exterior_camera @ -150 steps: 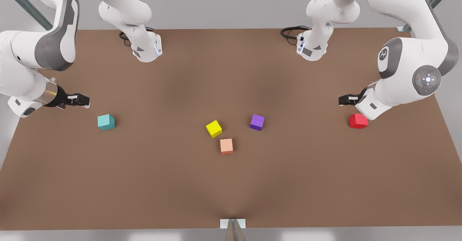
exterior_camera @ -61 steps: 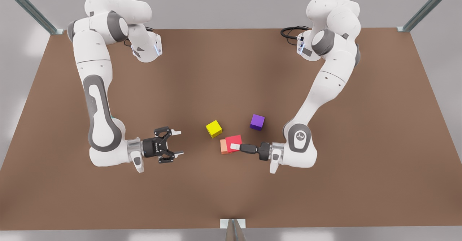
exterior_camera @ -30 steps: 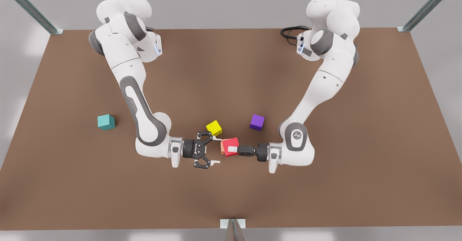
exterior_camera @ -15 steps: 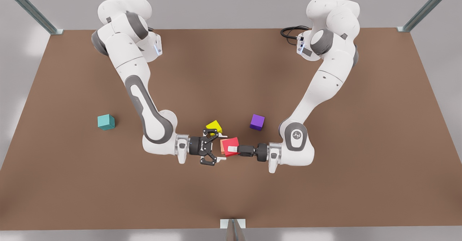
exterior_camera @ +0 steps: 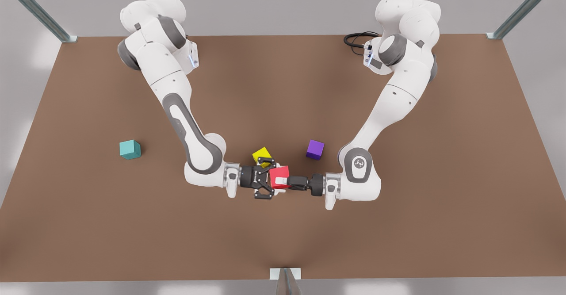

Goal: Pick up red wooden cube and pass to hand red wooden cube and place in blue wooden cube

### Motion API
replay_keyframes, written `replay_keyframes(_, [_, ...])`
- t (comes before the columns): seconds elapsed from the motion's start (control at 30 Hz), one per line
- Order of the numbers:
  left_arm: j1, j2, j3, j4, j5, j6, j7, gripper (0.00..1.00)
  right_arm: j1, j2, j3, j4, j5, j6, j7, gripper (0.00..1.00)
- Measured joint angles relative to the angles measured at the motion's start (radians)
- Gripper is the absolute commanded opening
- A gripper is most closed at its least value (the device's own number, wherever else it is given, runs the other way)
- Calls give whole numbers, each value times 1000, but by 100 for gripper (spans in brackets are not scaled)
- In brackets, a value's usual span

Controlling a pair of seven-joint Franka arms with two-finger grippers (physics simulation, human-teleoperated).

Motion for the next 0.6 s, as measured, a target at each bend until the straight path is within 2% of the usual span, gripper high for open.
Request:
replay_keyframes(0.27, [11,-2,0,-3,-2,-3,13,100,-8,-1,1,-5,-5,5,3,57])
replay_keyframes(0.43, [130,-13,0,-9,52,-65,18,100,-40,-7,1,-12,-14,-4,6,57])
replay_keyframes(0.53, [318,-60,4,17,231,-221,13,100,-178,-9,-6,-53,-150,-62,11,61])
replay_keyframes(0.6, [424,-123,15,116,524,-418,13,100,-257,-15,-47,-37,-364,-103,40,59])
